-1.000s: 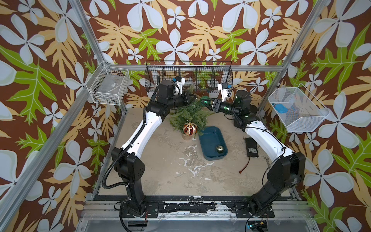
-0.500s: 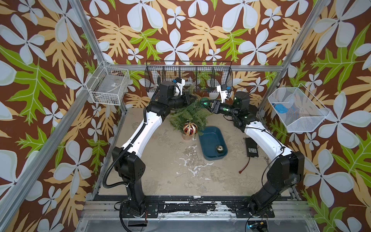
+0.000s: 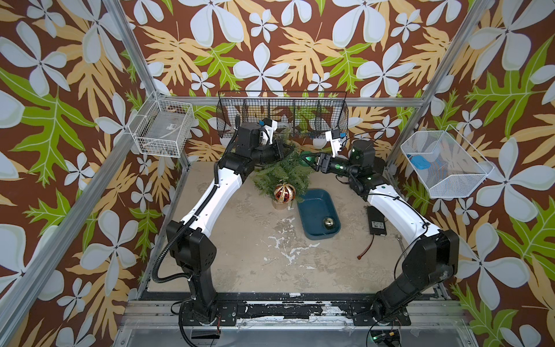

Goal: Decorate the small christmas tree with ornaments
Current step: Hang an ornament on the christmas tree.

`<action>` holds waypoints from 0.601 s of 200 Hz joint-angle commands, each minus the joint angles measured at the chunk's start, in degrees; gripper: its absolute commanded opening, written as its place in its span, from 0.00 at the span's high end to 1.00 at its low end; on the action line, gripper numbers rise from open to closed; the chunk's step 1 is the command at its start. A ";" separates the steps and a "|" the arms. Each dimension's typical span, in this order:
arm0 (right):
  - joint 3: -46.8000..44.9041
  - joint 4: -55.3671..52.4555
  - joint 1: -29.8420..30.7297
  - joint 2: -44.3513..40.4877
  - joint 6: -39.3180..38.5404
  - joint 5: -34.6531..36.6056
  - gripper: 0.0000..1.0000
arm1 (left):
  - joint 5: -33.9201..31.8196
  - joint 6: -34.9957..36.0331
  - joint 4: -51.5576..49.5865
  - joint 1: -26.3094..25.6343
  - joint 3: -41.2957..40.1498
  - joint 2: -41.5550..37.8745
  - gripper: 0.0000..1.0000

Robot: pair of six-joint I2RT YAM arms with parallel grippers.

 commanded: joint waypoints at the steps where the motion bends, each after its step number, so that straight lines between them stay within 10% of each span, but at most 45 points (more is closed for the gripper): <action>1: -0.52 0.25 -0.66 -0.95 0.13 0.64 0.27 | 0.93 0.48 1.05 0.07 -0.12 -0.25 1.00; 61: -2.93 1.15 -1.58 -3.61 0.96 0.91 0.26 | 1.17 0.24 1.83 0.07 -1.39 -1.12 1.00; 120: -4.66 -1.12 -1.58 -7.91 -0.99 2.90 0.26 | -0.26 0.20 3.25 0.14 -3.51 -4.53 0.68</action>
